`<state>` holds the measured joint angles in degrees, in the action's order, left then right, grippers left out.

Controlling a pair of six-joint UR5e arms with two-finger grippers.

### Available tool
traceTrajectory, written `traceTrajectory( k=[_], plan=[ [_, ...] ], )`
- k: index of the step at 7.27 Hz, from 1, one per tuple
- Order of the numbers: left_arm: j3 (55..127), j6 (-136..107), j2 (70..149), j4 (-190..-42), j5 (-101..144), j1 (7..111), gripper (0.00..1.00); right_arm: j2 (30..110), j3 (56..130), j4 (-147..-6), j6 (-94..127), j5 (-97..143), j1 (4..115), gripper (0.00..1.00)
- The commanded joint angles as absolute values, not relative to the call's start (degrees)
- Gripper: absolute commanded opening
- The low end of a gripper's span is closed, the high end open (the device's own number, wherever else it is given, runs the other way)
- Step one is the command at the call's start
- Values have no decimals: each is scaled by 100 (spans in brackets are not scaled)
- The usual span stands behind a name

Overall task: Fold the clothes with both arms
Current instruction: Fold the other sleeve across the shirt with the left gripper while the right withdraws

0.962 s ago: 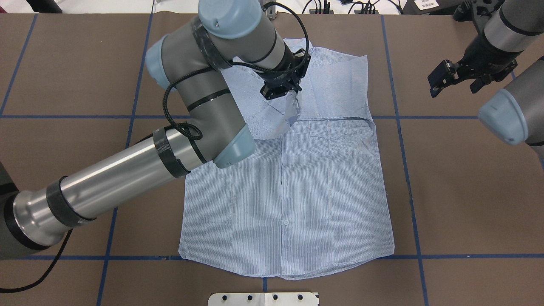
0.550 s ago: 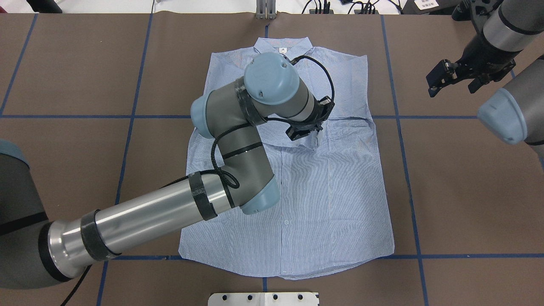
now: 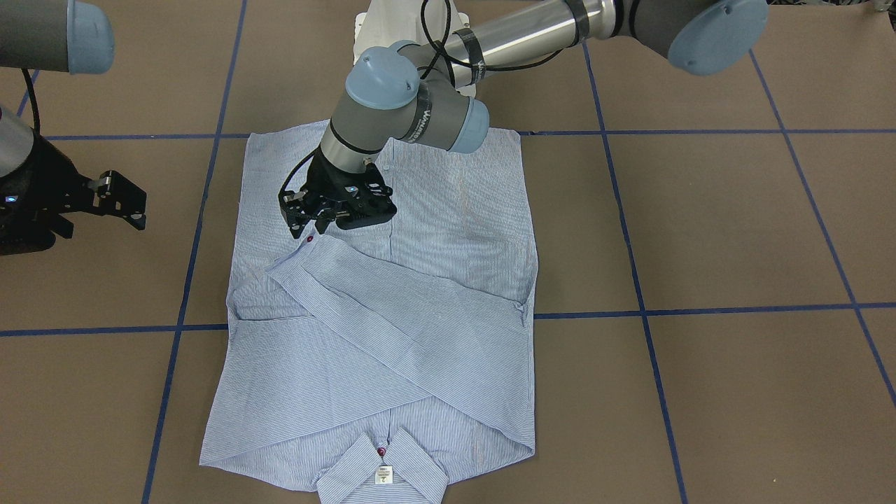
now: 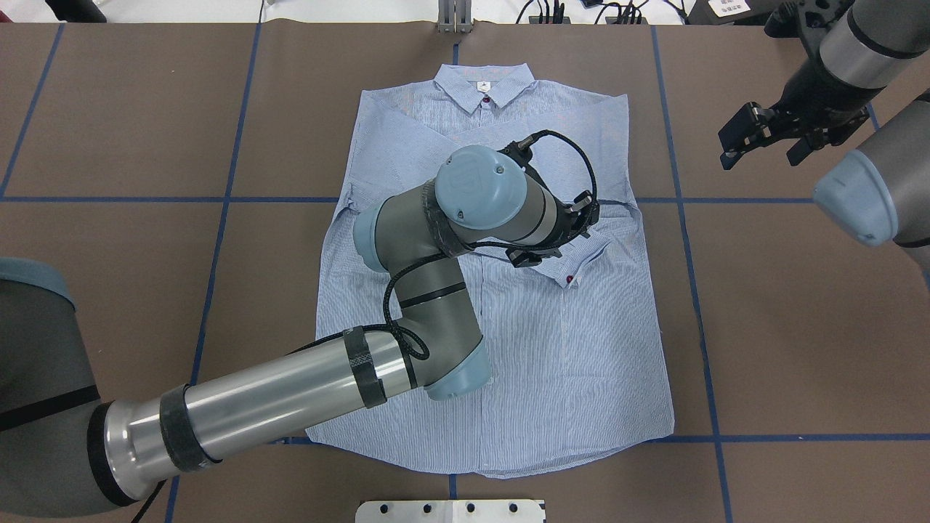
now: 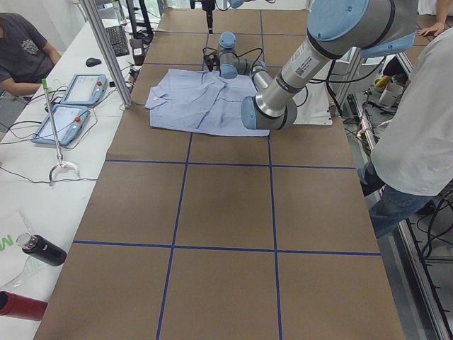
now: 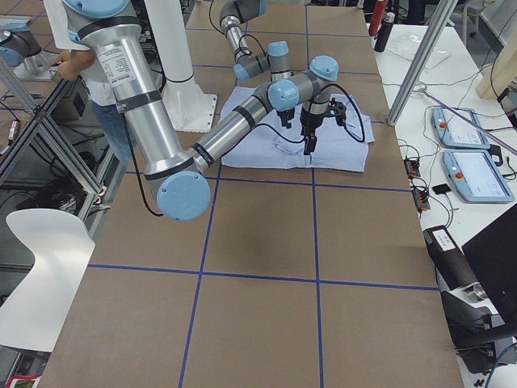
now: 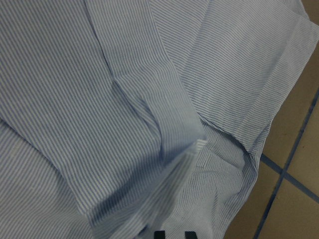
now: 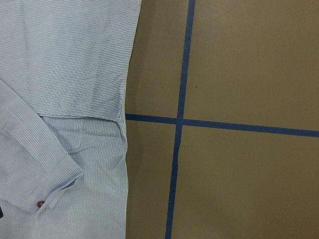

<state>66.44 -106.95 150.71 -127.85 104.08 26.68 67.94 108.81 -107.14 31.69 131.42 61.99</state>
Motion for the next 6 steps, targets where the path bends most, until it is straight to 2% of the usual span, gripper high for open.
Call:
traceTrajectory(
  k=[1,2,4,6],
  plan=[
    [7290,-10442,14672,-12431,10424,2689,99,6846,10986,-10627,3505,13368,6092,100],
    [8000,-10059,14312,-11706,10441,2837,99,6977,11082,-10243,4116,13290,5778,100],
    [9651,-9145,13330,-10447,10485,3232,99,7721,11232,-8456,5688,12485,4760,100],
    [10569,-8606,12633,-9925,10582,3471,98,8714,11250,-7089,6405,11947,3845,100]
  ],
)
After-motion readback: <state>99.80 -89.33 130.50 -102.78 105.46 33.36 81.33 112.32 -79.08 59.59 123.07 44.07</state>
